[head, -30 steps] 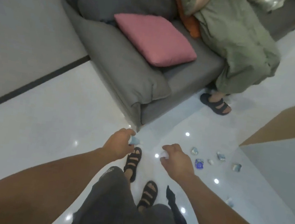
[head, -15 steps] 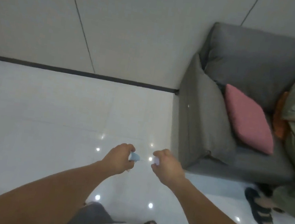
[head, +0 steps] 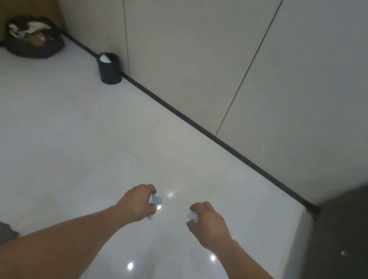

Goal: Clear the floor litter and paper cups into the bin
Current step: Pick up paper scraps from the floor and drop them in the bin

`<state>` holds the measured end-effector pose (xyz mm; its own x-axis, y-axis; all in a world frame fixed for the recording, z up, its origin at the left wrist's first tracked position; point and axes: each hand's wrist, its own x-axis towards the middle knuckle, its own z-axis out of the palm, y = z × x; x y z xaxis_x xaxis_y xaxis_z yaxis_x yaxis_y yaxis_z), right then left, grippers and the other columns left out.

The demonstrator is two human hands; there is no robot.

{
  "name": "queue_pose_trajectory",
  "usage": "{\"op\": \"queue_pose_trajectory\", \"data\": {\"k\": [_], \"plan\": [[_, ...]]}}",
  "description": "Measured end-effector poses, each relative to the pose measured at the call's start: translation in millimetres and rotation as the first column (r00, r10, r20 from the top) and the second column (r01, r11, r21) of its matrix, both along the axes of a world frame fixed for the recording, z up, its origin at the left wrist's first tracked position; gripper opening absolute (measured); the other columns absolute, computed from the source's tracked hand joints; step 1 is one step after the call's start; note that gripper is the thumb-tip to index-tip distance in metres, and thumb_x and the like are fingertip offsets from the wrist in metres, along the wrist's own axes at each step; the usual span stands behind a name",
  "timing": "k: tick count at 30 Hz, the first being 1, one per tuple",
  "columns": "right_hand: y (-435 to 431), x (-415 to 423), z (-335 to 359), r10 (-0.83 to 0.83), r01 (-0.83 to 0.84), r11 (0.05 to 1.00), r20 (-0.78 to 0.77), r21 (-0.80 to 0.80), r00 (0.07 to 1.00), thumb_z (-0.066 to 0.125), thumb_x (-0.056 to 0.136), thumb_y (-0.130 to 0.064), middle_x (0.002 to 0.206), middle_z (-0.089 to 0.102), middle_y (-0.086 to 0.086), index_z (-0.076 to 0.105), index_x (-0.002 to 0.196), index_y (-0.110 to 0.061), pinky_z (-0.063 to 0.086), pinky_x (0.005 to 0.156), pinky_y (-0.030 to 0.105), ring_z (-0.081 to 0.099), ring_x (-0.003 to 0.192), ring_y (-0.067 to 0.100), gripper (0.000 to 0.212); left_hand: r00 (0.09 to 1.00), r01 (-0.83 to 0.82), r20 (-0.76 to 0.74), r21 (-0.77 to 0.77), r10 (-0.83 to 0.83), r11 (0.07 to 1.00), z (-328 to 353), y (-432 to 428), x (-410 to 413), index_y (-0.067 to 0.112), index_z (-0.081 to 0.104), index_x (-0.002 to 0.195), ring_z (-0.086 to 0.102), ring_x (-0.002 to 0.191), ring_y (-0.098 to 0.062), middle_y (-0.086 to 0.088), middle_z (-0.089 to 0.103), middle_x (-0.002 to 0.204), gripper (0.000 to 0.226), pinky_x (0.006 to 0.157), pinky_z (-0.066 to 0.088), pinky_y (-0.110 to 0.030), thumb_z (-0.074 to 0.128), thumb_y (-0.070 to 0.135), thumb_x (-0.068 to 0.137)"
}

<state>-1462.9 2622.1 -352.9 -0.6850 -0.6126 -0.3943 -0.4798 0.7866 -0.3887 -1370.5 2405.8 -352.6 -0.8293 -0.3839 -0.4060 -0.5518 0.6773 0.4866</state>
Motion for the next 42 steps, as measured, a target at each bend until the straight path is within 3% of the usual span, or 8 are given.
{"op": "queue_pose_trajectory", "data": {"k": [10,18,25,32,42], "plan": [[-193,-104,-7,0.294,-0.294,0.955,-0.009,-0.025,0.956,0.054,0.095,-0.033,0.135,0.047,0.002,0.049,0.137,-0.021,0.045,0.092,0.027,0.058,0.110,0.022,0.044,0.964,-0.254,-0.083,-0.007,0.252,0.967,6,-152,-68,0.018,0.054,0.128,0.058,0.108,-0.023,-0.006,0.059,0.122,0.052,0.087,0.046,-0.026,0.068,0.028,0.080],[-363,-197,4,0.504,-0.508,0.856,-0.064,-0.099,0.861,0.053,0.094,-0.034,0.135,0.047,0.000,0.050,0.136,-0.024,0.044,0.088,0.025,0.059,0.108,0.022,0.043,0.859,-0.510,-0.090,-0.063,0.504,0.858,28,-283,-113,0.016,0.054,0.127,0.058,0.106,-0.022,-0.006,0.060,0.120,0.049,0.087,0.048,-0.028,0.067,0.028,0.081],[-488,-235,0,0.603,-0.604,0.794,-0.042,-0.062,0.797,0.054,0.093,-0.032,0.136,0.047,0.000,0.049,0.137,-0.023,0.044,0.087,0.025,0.059,0.108,0.023,0.045,0.789,-0.613,-0.077,-0.039,0.609,0.789,12,-385,-127,0.016,0.055,0.126,0.059,0.103,-0.021,-0.007,0.061,0.118,0.050,0.081,0.044,-0.023,0.068,0.031,0.080],[-629,-255,0,0.612,-0.614,0.789,-0.058,-0.026,0.789,0.054,0.092,-0.032,0.135,0.047,0.000,0.046,0.138,-0.024,0.045,0.090,0.027,0.058,0.110,0.022,0.047,0.795,-0.603,-0.078,0.003,0.601,0.798,-2,-527,-159,0.019,0.054,0.126,0.058,0.102,-0.020,-0.003,0.060,0.118,0.050,0.079,0.044,-0.024,0.066,0.030,0.079],[-793,-311,-3,0.518,-0.519,0.854,-0.037,-0.046,0.855,0.056,0.093,-0.033,0.131,0.049,0.000,0.048,0.134,-0.022,0.045,0.086,0.027,0.059,0.107,0.023,0.044,0.849,-0.525,-0.072,-0.001,0.523,0.851,4,-703,-231,0.018,0.054,0.126,0.057,0.104,-0.020,-0.003,0.059,0.119,0.050,0.081,0.044,-0.025,0.066,0.031,0.079]]}}
